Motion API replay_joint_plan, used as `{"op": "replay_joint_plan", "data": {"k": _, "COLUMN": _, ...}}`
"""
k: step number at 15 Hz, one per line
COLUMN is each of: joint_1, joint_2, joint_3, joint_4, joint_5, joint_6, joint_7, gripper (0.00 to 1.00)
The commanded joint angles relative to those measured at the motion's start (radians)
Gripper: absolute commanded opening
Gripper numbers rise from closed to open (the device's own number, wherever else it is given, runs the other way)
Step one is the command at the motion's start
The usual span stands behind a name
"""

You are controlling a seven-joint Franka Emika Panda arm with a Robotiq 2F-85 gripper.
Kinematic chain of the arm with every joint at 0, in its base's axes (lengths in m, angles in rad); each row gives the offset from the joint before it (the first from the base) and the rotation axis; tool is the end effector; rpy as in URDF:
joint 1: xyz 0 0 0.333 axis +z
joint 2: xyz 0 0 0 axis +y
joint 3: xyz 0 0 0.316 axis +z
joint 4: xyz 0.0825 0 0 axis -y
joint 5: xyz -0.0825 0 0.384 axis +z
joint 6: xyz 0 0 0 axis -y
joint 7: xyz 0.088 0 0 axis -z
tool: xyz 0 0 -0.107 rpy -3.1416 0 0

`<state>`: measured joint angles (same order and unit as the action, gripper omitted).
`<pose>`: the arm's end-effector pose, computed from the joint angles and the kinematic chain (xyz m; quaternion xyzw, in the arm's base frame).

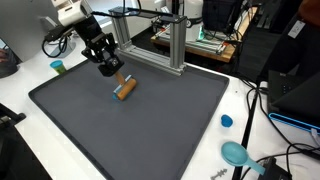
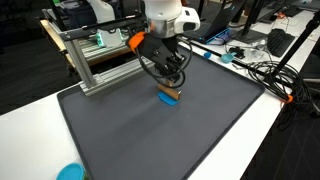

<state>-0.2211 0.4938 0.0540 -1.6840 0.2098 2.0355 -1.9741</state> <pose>0.6498 -0.1013 0.3042 -0.6568 -0.7436 -0.0564 0.1115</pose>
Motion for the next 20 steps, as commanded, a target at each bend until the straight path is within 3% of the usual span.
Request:
{"op": "replay_joint_plan", "data": {"k": 1, "joint_1": 0.004, "joint_2": 0.000, "joint_3": -0.003, "joint_4": -0.008, "joint_5": 0.008, "joint_6": 0.022, "joint_7": -0.004, "gripper": 0.22}}
{"op": "replay_joint_plan", "data": {"k": 14, "joint_1": -0.004, "joint_2": 0.009, "joint_3": 0.042, "joint_4": -0.040, "joint_5": 0.138, "joint_6": -0.034, "joint_7": -0.076, "gripper": 0.22}}
{"op": "replay_joint_plan", "data": {"k": 20, "joint_1": 0.007, "joint_2": -0.152, "joint_3": 0.024, "joint_4": -0.031, "joint_5": 0.145, "joint_6": -0.002, "joint_7": -0.043, "gripper": 0.22}}
